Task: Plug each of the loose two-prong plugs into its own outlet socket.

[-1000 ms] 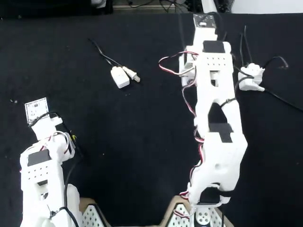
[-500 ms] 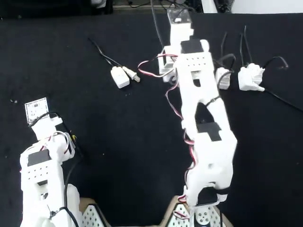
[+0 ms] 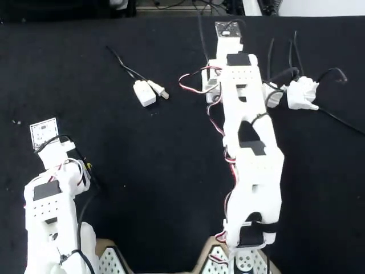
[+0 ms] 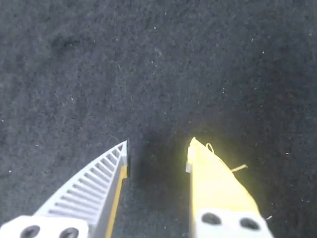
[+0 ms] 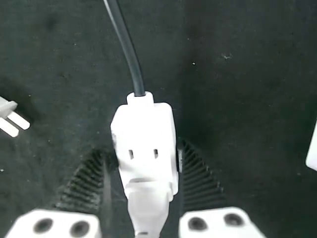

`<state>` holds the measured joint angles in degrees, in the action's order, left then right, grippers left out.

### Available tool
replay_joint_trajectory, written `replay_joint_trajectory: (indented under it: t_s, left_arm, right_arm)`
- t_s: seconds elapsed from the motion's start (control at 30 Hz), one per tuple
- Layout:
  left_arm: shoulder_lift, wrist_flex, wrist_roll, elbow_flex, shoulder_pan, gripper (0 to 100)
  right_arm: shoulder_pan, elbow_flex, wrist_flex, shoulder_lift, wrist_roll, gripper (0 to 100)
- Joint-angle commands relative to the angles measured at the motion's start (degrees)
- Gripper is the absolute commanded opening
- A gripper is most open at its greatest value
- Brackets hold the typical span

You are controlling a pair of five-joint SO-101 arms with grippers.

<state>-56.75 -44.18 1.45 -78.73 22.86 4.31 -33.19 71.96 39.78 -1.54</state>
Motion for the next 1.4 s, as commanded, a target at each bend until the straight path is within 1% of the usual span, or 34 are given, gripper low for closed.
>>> replay_joint_trajectory:
  t_s: [0.0, 0.07, 0.13, 0.2, 0.37, 0.43, 0.53, 0.73, 0.87, 1.0, 1.17, 1.27, 1.37]
  left_arm:
    - [-0.97, 0.44, -0.26, 0.48, 0.48, 21]
    - [-0.97, 0.44, -0.26, 0.48, 0.57, 21]
    - [-0.97, 0.44, -0.26, 0.48, 0.57, 21]
    - [-0.97, 0.44, -0.26, 0.48, 0.57, 21]
    - [-0.97, 0.44, -0.26, 0.48, 0.57, 21]
    - [-0.97, 0.53, -0.26, 0.48, 0.57, 21]
    - [-0.97, 0.44, -0.26, 0.48, 0.57, 21]
    - [-0.97, 0.44, -0.18, 0.48, 0.57, 21]
    - [-0.97, 0.53, -0.18, 0.48, 0.57, 21]
    - [-0.97, 0.44, -0.18, 0.48, 0.57, 21]
    - [-0.97, 0.62, -0.18, 0.48, 0.57, 21]
    - [-0.97, 0.62, -0.18, 0.48, 0.57, 21]
    - [-0.97, 0.44, -0.18, 0.48, 0.57, 21]
  right_arm:
    - [3.96, -6.37, 3.96, -1.01, -0.7, 1.1]
    - [4.75, -8.04, 6.24, -0.84, -1.41, 1.1]
    - [5.01, -8.48, 7.38, -0.75, -5.36, 1.1]
    - [5.01, -8.22, 7.56, -0.66, -7.74, 1.1]
    - [5.1, -6.64, 7.3, -0.57, -8.35, 1.1]
    - [6.33, -5.41, 7.3, -0.57, -8.62, 1.1]
    - [6.86, -4.88, 7.3, -0.92, -12.31, 1.1]
    - [5.8, -6.2, 8.62, -1.1, -13.01, 1.1]
    - [5.8, -6.02, 11.16, -1.01, -15.56, 1.1]
    - [2.55, -6.02, 9.67, -0.57, -15.03, 1.1]
    - [-2.99, -5.67, 6.07, 0.48, -10.37, 1.1]
    - [-4.84, -5.41, 5.01, 0.75, -9.67, 1.1]
    - [-6.33, -5.23, 3.52, 0.75, -6.15, 1.1]
